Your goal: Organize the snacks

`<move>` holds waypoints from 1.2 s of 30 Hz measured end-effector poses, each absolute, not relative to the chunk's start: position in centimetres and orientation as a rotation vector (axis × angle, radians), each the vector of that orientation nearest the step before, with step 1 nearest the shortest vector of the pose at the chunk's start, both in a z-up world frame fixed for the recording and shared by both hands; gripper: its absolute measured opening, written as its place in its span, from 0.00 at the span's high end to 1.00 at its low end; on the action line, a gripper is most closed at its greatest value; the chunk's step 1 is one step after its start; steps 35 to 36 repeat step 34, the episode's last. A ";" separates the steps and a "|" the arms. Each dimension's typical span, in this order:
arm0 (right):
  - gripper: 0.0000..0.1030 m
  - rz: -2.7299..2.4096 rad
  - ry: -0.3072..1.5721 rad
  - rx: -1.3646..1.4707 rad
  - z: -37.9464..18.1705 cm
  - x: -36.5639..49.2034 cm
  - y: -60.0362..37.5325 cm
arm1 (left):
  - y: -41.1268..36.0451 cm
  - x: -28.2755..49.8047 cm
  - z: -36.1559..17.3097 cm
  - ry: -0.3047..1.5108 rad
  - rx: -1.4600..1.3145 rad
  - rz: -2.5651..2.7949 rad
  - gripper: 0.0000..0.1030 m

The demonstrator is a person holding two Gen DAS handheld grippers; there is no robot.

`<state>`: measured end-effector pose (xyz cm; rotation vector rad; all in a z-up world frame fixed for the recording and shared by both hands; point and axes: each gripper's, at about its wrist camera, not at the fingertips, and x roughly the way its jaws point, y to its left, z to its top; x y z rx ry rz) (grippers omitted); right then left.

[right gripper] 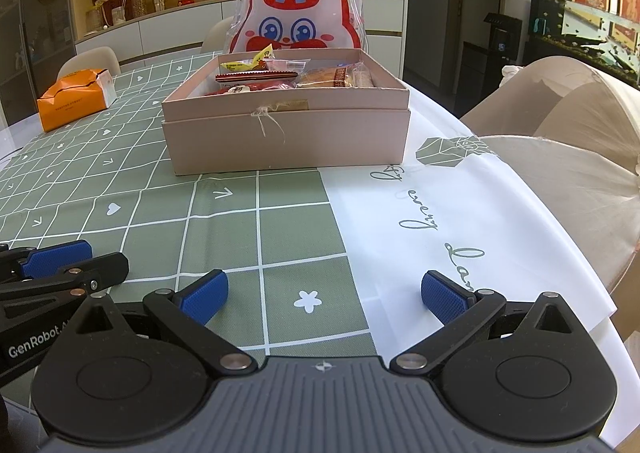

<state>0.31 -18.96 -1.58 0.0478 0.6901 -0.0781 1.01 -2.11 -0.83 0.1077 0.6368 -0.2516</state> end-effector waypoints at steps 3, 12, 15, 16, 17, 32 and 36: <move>0.00 -0.078 0.690 0.048 -1.6 0.3 -19.0 | -2.1 1.0 -0.9 0.637 0.105 -0.253 0.64; 0.00 -0.078 0.690 0.048 -1.6 0.3 -19.0 | -2.1 1.0 -0.8 0.637 0.106 -0.252 0.64; 0.00 -0.078 0.690 0.048 -1.6 0.3 -19.0 | -2.1 1.0 -0.8 0.637 0.105 -0.253 0.64; 0.00 -0.078 0.690 0.048 -1.6 0.3 -19.0 | -2.1 1.0 -0.8 0.637 0.106 -0.253 0.64; 0.00 -0.078 0.690 0.048 -1.6 0.3 -19.0 | -2.1 1.0 -0.8 0.637 0.106 -0.252 0.64; 0.00 -0.078 0.690 0.048 -1.6 0.3 -19.0 | -2.1 1.0 -0.9 0.636 0.113 -0.255 0.64; 0.00 -0.078 0.690 0.048 -1.6 0.3 -19.0 | -2.1 1.0 -0.9 0.636 0.114 -0.254 0.64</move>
